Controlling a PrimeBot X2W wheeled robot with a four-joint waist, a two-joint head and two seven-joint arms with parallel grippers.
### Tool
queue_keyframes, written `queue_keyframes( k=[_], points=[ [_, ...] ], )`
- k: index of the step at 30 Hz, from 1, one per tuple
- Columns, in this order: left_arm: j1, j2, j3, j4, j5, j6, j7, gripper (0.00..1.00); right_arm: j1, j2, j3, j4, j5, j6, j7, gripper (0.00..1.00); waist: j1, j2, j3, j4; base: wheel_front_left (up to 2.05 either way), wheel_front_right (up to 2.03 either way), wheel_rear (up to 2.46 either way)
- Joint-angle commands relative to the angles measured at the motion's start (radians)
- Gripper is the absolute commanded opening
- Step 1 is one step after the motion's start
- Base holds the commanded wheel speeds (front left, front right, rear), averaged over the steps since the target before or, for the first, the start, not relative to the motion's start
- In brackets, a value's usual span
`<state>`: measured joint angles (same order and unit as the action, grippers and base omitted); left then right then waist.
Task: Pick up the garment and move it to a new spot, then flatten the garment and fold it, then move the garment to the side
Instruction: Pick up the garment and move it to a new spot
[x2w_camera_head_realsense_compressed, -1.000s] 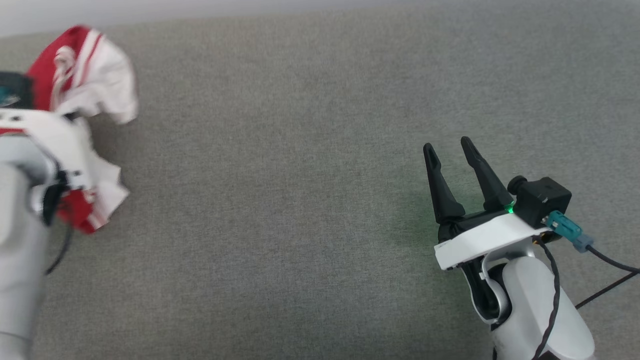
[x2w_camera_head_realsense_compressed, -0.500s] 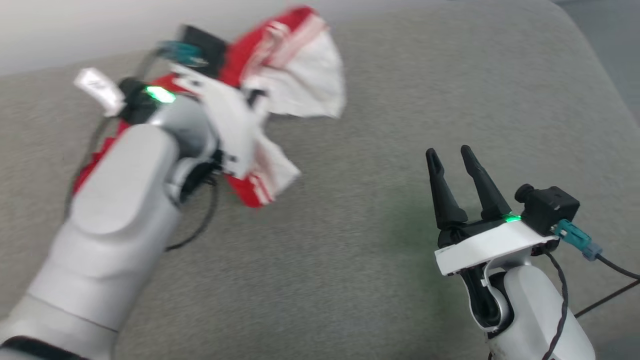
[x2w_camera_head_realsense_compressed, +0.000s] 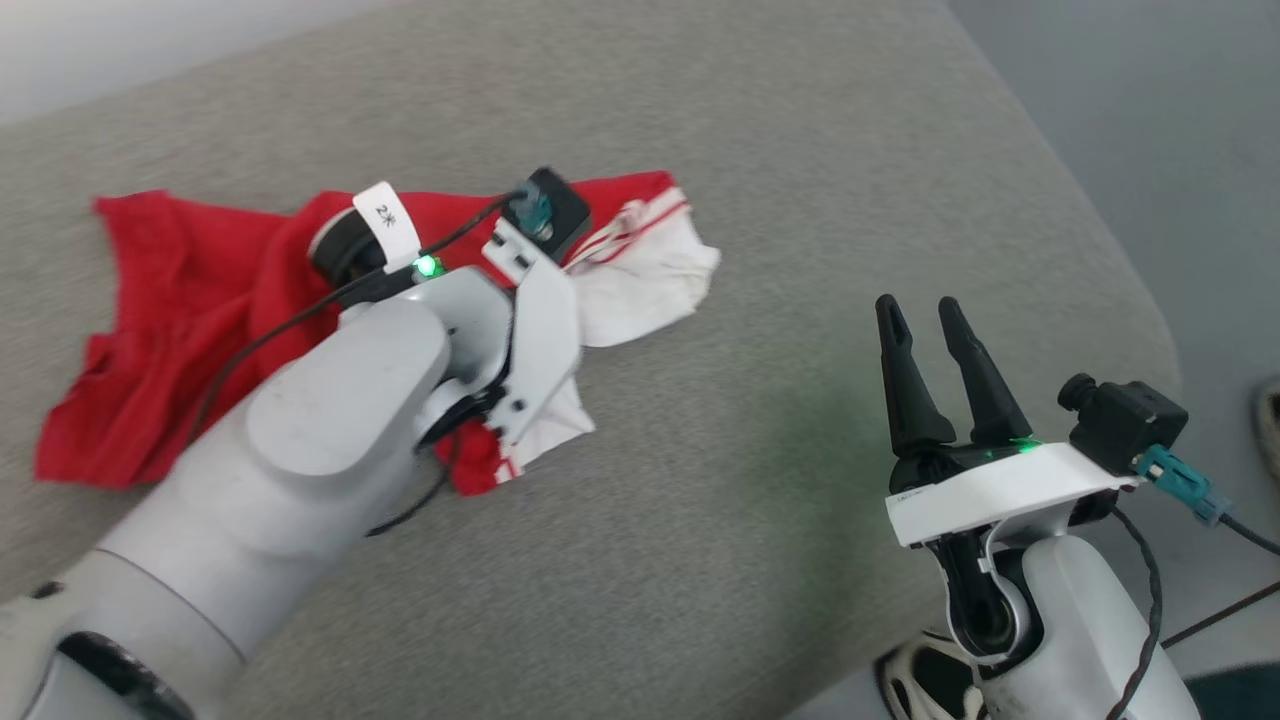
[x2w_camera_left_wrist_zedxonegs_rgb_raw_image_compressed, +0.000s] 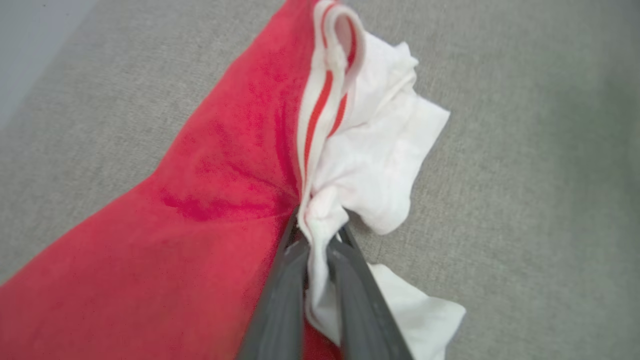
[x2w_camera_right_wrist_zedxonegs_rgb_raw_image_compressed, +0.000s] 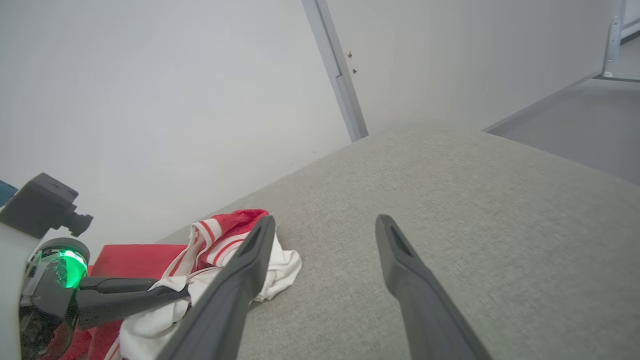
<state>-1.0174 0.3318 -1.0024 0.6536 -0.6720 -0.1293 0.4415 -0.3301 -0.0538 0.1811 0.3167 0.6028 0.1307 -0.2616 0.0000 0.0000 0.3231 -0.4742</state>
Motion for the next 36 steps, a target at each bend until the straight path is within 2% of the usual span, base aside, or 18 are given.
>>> queue_keyframes(
  k=[1, 9, 13, 14, 16, 17, 18, 27, 32, 33, 36],
  points=[
    [-0.026, 0.027, -0.051, 0.016, 0.009, -0.001, 0.004, 0.0, 0.008, 0.003, 0.0, -0.001, 0.015, 0.0, -0.005, 1.0, 0.0, 0.0, 0.03, -0.059, 0.0, 0.0, 0.0],
    [-0.045, 0.097, -0.215, 0.147, -0.039, 0.001, 0.011, 0.0, 0.034, 0.003, -0.018, -0.01, 0.079, 0.0, -0.005, 1.0, 0.0, 0.0, 0.035, -0.096, 0.0, 0.0, 0.0],
    [-0.054, 0.12, -0.255, 0.176, -0.056, 0.002, -0.001, 0.0, 0.033, 0.003, -0.013, -0.011, 0.095, 0.0, -0.005, 1.0, 0.0, 0.0, 0.038, -0.096, 0.0, 0.0, 0.0],
    [-0.059, 0.116, -0.257, 0.181, -0.066, 0.002, -0.014, 0.04, 0.033, 0.002, -0.014, -0.012, 0.095, 0.0, -0.005, 1.0, 0.0, 0.0, 0.036, -0.093, 0.0, 0.0, 0.0],
    [-0.084, 0.103, -0.259, 0.182, -0.074, 0.002, -0.048, 0.49, 0.031, 0.002, -0.018, -0.012, 0.085, 0.0, -0.005, 1.0, 0.0, 0.0, 0.03, -0.079, 0.0, 0.0, 0.0],
    [-0.1, 0.095, -0.259, 0.18, -0.076, 0.002, -0.069, 0.97, 0.03, 0.002, -0.021, -0.011, 0.077, 0.0, -0.005, 1.0, 0.0, 0.0, 0.027, -0.069, 0.0, 0.0, 0.0],
    [-0.112, 0.086, -0.259, 0.177, -0.082, 0.002, -0.09, 1.0, 0.028, 0.002, -0.023, -0.01, 0.068, 0.0, -0.005, 1.0, 0.0, 0.0, 0.022, -0.057, 0.0, 0.0, 0.0],
    [-0.153, 0.01, -0.202, 0.141, -0.18, 0.001, -0.318, 1.0, 0.027, 0.002, -0.072, -0.001, -0.06, 0.0, -0.005, 1.0, 0.0, 0.0, -0.044, 0.1, 0.0, 0.0, 0.0],
    [-0.093, 0.003, -0.165, 0.135, -0.216, 0.004, -0.437, 1.0, 0.037, 0.002, -0.099, 0.004, -0.126, 0.0, -0.005, 1.0, 0.0, 0.0, -0.079, 0.18, 0.0, 0.0, 0.0],
    [-0.048, 0.008, -0.148, 0.145, -0.229, 0.018, -0.505, 1.0, 0.043, 0.002, -0.111, 0.007, -0.154, 0.0, -0.005, 1.0, 0.0, 0.0, -0.094, 0.218, 0.0, 0.0, 0.0],
    [0.043, 0.004, -0.112, 0.166, -0.265, 0.035, -0.606, 1.0, 0.051, 0.0, -0.142, 0.009, -0.199, 0.0, -0.005, 1.0, 0.0, 0.0, -0.115, 0.277, 0.0, 0.0, 0.0]
  ],
)
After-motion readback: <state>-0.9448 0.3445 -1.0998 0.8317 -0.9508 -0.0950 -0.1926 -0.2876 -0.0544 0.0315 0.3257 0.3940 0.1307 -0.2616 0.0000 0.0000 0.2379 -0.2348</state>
